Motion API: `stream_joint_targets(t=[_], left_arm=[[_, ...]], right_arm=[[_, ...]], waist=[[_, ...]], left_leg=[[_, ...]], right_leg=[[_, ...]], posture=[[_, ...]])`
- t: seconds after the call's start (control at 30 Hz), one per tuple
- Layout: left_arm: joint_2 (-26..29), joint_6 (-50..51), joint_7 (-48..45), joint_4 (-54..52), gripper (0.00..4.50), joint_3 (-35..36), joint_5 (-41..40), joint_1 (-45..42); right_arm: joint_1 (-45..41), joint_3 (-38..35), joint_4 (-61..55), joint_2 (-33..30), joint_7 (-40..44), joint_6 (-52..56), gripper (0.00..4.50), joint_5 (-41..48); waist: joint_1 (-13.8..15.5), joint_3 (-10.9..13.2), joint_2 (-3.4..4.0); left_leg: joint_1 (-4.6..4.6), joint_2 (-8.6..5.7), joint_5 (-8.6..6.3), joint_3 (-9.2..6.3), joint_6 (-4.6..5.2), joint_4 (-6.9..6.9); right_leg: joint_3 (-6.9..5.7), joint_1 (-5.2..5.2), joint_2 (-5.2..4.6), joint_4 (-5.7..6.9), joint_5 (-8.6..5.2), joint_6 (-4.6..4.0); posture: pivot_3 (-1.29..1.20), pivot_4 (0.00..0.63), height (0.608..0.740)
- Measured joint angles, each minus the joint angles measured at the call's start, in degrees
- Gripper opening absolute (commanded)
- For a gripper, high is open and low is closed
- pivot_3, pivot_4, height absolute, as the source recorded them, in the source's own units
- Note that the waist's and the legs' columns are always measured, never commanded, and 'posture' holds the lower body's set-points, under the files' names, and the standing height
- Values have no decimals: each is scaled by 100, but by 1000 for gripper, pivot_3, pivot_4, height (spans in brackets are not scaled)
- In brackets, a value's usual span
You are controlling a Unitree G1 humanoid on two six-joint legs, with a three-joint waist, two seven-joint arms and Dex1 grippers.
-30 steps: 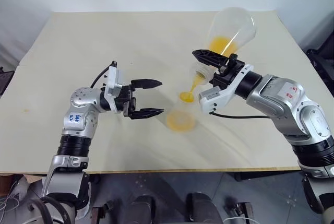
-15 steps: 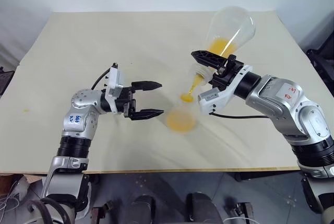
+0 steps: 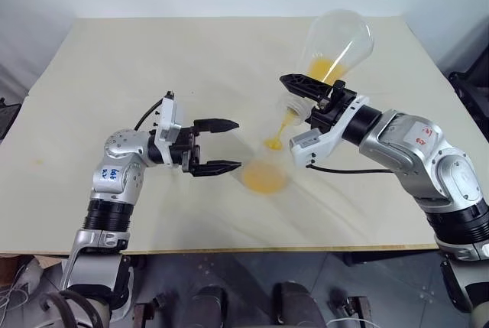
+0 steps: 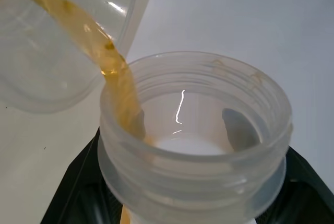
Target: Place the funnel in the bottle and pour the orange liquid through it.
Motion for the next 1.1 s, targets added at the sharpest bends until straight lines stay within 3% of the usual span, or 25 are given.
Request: stream_joint_targets(t=[1.1], left_arm=[[183, 2, 55, -53, 4500, 62, -3, 73]], right_arm=[[-177, 0, 164, 0, -43, -143, 2481, -19]], waist=[[0, 0, 0]], left_leg=[[0, 0, 0, 0, 0, 4]], right_leg=[[1, 0, 0, 3, 0, 0]], posture=[[0, 150, 740]])
